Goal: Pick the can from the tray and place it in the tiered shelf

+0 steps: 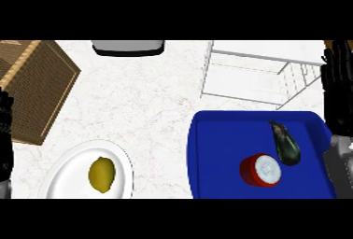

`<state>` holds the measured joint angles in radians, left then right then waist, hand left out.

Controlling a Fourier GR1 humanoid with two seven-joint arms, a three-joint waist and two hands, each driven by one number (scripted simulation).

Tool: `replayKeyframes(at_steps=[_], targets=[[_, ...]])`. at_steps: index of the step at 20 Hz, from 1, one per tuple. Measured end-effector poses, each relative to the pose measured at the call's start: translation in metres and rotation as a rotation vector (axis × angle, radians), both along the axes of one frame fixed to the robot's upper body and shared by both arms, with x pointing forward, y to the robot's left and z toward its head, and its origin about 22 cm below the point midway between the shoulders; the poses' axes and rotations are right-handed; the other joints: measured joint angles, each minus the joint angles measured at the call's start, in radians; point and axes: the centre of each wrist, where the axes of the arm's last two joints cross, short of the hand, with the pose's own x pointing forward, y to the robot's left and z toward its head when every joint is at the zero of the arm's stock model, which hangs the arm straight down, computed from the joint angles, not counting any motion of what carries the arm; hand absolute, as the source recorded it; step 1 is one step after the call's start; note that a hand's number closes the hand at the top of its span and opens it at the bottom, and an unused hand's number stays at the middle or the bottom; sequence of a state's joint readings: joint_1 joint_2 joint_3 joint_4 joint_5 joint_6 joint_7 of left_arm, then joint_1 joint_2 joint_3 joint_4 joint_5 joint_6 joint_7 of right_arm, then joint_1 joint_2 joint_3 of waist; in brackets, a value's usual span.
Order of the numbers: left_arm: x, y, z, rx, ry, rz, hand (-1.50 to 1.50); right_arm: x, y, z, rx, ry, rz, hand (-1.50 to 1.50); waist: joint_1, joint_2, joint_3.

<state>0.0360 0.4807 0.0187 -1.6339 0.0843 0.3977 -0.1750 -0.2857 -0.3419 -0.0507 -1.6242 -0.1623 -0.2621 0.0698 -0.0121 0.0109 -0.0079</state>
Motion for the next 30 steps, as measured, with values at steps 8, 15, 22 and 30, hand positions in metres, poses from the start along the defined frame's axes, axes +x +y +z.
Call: replayKeyframes(at_steps=[8, 15, 22, 30], targets=[[0.017, -0.050, -0.021, -0.100, 0.158, -0.222, 0.00, -0.008, 0.007, -0.023, 0.243, 0.092, 0.300, 1.50, -0.029, -0.002, 0.019], [0.027, -0.086, -0.031, -0.160, 0.267, -0.356, 0.00, -0.034, -0.046, -0.086, -0.121, 0.167, -0.014, -1.50, -0.023, 0.002, 0.010], [0.039, -0.102, -0.036, -0.176, 0.310, -0.406, 0.00, -0.056, -0.091, -0.120, 0.003, 0.068, 0.022, -1.50, 0.000, -0.007, 0.009], [0.043, -0.107, -0.036, -0.179, 0.337, -0.417, 0.00, -0.060, -0.103, -0.072, -0.235, 0.180, 0.287, -1.50, 0.003, -0.012, 0.007]])
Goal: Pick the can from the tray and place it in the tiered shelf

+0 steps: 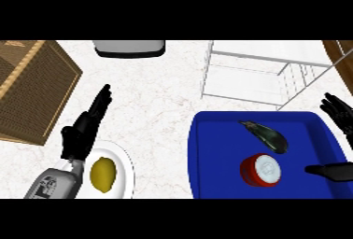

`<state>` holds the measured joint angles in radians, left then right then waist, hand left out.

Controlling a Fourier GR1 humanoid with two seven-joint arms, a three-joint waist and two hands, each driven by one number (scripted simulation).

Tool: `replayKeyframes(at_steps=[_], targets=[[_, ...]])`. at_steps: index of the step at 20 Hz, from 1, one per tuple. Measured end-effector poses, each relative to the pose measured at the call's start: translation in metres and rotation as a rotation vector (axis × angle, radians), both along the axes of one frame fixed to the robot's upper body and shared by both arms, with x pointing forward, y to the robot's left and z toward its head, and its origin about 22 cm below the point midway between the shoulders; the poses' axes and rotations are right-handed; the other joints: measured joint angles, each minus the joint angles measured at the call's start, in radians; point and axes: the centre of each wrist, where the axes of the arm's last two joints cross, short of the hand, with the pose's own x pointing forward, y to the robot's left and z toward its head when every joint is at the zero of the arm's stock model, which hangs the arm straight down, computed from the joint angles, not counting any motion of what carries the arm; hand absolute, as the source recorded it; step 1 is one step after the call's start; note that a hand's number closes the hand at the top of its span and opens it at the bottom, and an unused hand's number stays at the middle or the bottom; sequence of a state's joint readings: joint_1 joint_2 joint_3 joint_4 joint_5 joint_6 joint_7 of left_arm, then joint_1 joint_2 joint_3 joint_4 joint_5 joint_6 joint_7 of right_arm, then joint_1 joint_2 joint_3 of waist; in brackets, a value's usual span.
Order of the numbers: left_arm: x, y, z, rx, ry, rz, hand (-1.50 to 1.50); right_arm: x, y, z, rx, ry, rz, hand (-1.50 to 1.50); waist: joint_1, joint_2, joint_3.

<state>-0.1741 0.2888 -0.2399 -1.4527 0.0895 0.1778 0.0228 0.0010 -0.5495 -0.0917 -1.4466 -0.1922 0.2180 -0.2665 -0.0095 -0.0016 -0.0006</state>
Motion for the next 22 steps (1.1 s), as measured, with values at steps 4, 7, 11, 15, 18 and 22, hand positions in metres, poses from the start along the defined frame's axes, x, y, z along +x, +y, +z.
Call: replayKeyframes(at_steps=[4, 7, 11, 15, 18, 22], targets=[[0.003, -0.005, 0.000, -0.003, -0.005, 0.000, 0.00, 0.003, 0.016, 0.038, -0.121, 0.046, 0.067, -1.50, 0.000, -0.002, -0.001], [0.001, -0.005, -0.003, 0.002, -0.002, 0.000, 0.00, 0.000, 0.024, 0.062, -0.253, 0.094, 0.118, -1.50, 0.000, -0.002, -0.001], [0.002, -0.005, -0.004, 0.002, 0.000, 0.006, 0.00, -0.008, 0.040, 0.087, -0.460, 0.168, 0.206, -1.50, -0.002, -0.003, -0.002], [0.003, -0.005, -0.003, 0.003, -0.005, 0.008, 0.00, -0.020, 0.060, 0.110, -0.621, 0.213, 0.223, -1.50, -0.001, -0.003, -0.002], [0.004, -0.004, -0.007, 0.005, -0.007, 0.006, 0.00, -0.033, 0.074, 0.119, -0.688, 0.242, 0.225, -1.50, -0.001, -0.002, -0.001], [0.003, -0.010, -0.001, -0.005, -0.012, -0.001, 0.00, -0.042, 0.091, 0.125, -0.718, 0.258, 0.208, -1.50, 0.004, 0.000, 0.000]])
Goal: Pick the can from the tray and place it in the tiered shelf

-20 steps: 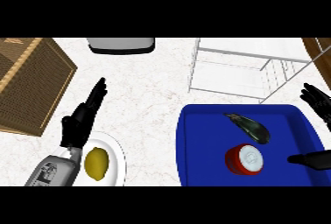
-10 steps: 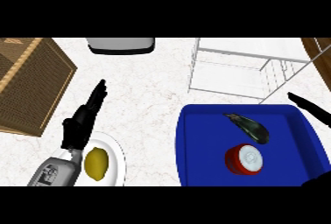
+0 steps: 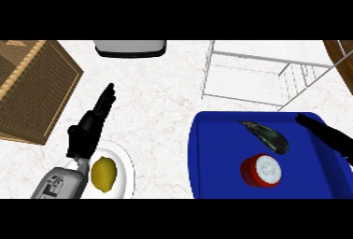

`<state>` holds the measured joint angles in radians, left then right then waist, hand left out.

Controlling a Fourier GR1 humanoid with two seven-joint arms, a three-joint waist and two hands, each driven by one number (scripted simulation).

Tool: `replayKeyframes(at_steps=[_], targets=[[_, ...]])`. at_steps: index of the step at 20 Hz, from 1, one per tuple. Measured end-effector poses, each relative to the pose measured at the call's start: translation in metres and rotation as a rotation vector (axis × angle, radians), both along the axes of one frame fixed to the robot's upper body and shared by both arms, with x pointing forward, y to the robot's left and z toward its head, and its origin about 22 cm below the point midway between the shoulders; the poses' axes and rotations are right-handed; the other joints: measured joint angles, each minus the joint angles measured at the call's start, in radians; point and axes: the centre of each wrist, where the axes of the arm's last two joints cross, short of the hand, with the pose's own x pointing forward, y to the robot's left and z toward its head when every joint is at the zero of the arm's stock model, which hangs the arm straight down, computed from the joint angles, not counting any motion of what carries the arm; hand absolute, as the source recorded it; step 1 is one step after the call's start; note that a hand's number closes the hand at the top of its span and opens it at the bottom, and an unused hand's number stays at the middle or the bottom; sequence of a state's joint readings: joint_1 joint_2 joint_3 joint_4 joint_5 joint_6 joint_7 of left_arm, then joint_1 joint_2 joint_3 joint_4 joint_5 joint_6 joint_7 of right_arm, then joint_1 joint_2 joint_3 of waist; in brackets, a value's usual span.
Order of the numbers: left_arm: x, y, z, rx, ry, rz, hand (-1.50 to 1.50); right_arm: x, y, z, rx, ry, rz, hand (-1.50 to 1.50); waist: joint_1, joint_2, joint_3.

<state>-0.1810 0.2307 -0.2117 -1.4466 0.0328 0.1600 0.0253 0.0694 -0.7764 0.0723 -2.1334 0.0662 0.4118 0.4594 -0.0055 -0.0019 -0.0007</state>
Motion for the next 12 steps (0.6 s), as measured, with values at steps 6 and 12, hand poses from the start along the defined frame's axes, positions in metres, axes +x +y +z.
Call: replayKeyframes(at_steps=[6, 12], targets=[[0.000, 0.000, -0.002, -0.002, 0.001, 0.000, 0.00, -0.014, 0.018, 0.001, -0.010, -0.012, -0.010, -1.50, 0.002, 0.001, 0.000], [0.003, 0.003, -0.002, 0.000, -0.003, -0.004, 0.00, -0.022, 0.033, -0.001, -0.021, -0.031, -0.036, -1.50, 0.002, 0.001, 0.000]])
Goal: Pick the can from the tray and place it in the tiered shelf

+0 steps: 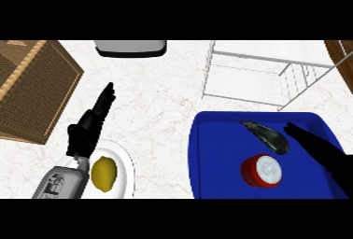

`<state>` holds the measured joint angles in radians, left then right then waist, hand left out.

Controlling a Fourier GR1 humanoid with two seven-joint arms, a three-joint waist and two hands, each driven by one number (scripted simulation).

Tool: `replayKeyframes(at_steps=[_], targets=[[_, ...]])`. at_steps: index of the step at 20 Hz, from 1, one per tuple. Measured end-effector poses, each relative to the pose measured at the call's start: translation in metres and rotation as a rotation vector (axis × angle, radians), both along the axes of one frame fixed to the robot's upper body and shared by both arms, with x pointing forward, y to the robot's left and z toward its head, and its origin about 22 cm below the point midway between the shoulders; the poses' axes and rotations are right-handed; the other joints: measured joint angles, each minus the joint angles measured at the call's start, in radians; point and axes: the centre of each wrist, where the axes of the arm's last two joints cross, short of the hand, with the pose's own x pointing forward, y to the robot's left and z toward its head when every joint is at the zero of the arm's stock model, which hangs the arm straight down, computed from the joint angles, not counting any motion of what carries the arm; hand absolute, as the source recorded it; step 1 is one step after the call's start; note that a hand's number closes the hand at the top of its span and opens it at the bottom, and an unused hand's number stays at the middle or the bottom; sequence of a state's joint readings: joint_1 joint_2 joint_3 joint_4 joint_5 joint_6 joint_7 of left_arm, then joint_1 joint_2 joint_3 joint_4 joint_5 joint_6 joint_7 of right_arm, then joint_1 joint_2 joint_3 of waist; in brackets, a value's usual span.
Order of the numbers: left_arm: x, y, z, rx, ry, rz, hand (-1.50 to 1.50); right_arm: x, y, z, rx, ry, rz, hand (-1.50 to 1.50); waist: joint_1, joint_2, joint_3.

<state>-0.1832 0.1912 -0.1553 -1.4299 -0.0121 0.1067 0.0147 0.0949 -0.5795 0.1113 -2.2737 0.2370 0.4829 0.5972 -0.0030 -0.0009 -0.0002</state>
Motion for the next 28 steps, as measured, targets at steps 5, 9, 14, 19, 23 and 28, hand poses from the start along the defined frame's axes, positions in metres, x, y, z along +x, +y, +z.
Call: replayKeyframes(at_steps=[5, 9, 14, 19, 23, 28], targets=[[-0.006, 0.003, -0.004, 0.004, -0.003, -0.003, 0.00, 0.003, 0.008, -0.005, 0.000, 0.001, -0.012, -1.50, 0.002, 0.000, 0.000], [-0.006, 0.005, -0.002, -0.001, 0.001, -0.005, 0.00, 0.001, 0.018, -0.013, -0.004, 0.012, -0.016, -1.50, 0.002, 0.000, 0.000], [-0.002, 0.003, 0.007, 0.002, -0.005, -0.005, 0.00, 0.004, 0.017, -0.021, -0.019, 0.026, -0.030, -1.50, 0.001, 0.000, 0.000], [-0.002, 0.003, 0.002, 0.004, 0.004, -0.001, 0.00, 0.008, 0.019, -0.039, -0.039, 0.036, -0.037, -1.50, 0.001, 0.000, 0.000], [0.003, 0.004, 0.004, 0.005, 0.000, -0.001, 0.00, 0.010, 0.019, -0.046, -0.060, 0.043, -0.030, -1.50, 0.001, 0.001, 0.000], [0.006, 0.004, -0.006, 0.008, 0.002, 0.000, 0.00, 0.014, 0.025, -0.057, -0.092, 0.051, -0.036, -1.50, 0.001, 0.001, 0.000]])
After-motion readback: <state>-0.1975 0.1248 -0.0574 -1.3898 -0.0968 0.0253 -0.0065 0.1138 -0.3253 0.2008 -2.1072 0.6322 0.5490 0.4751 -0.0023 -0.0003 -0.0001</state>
